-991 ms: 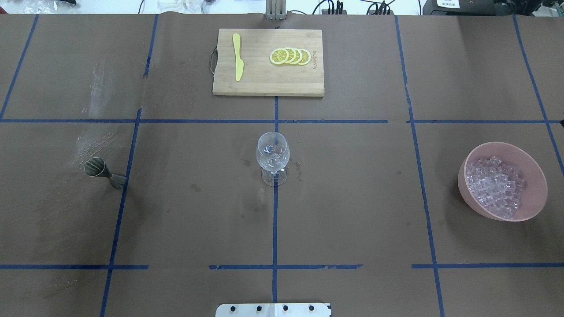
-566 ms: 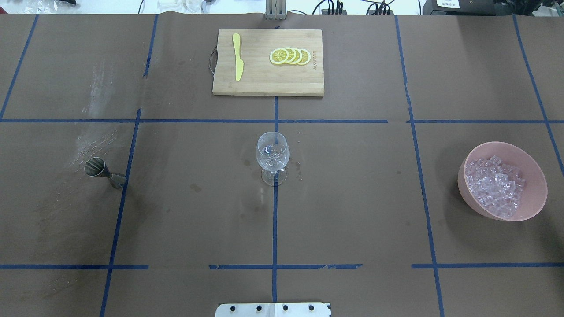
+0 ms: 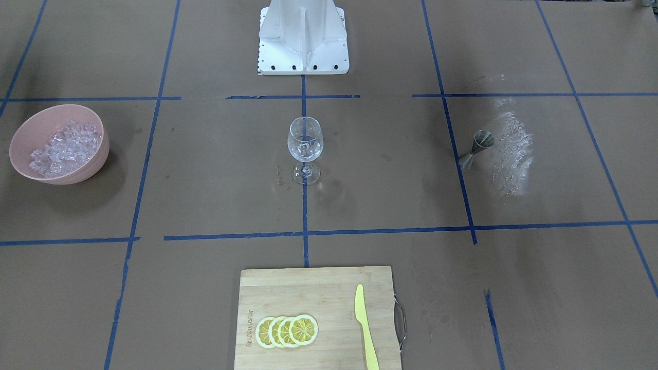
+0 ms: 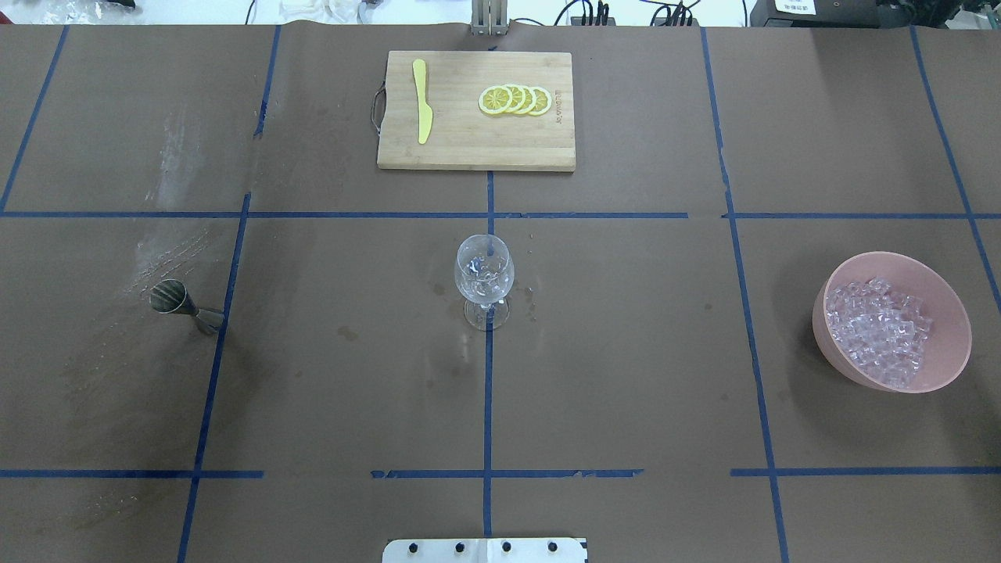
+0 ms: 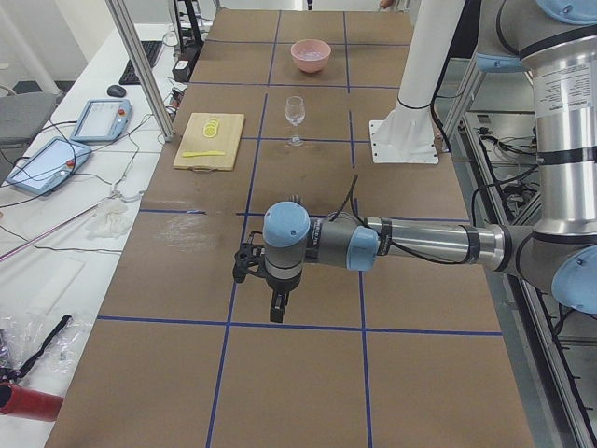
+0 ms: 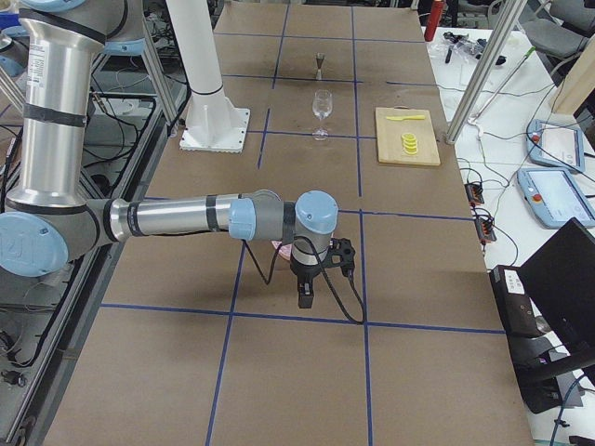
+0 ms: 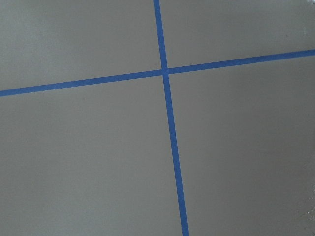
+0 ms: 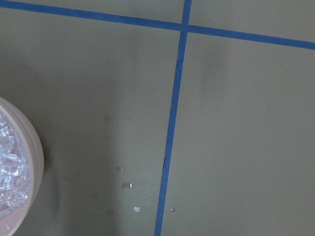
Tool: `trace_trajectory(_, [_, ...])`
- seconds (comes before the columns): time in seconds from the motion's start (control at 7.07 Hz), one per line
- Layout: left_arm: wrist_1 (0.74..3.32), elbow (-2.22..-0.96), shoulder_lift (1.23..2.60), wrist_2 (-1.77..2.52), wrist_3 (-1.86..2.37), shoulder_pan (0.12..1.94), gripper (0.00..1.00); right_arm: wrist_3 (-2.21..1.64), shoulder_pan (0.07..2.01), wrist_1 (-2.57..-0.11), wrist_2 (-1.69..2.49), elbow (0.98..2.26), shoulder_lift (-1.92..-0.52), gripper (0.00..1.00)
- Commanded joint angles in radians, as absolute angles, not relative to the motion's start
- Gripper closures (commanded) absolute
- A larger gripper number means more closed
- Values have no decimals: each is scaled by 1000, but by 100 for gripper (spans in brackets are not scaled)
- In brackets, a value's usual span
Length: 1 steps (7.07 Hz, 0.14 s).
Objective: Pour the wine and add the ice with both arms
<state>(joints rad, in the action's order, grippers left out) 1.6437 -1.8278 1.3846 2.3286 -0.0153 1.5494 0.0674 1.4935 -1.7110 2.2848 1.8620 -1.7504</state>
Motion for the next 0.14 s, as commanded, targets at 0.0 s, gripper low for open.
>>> trace_trajectory(0.0, [1644,-1839,1385,2329,-15,1549,0,69,1494,-1709,2284,1861,-1752,0])
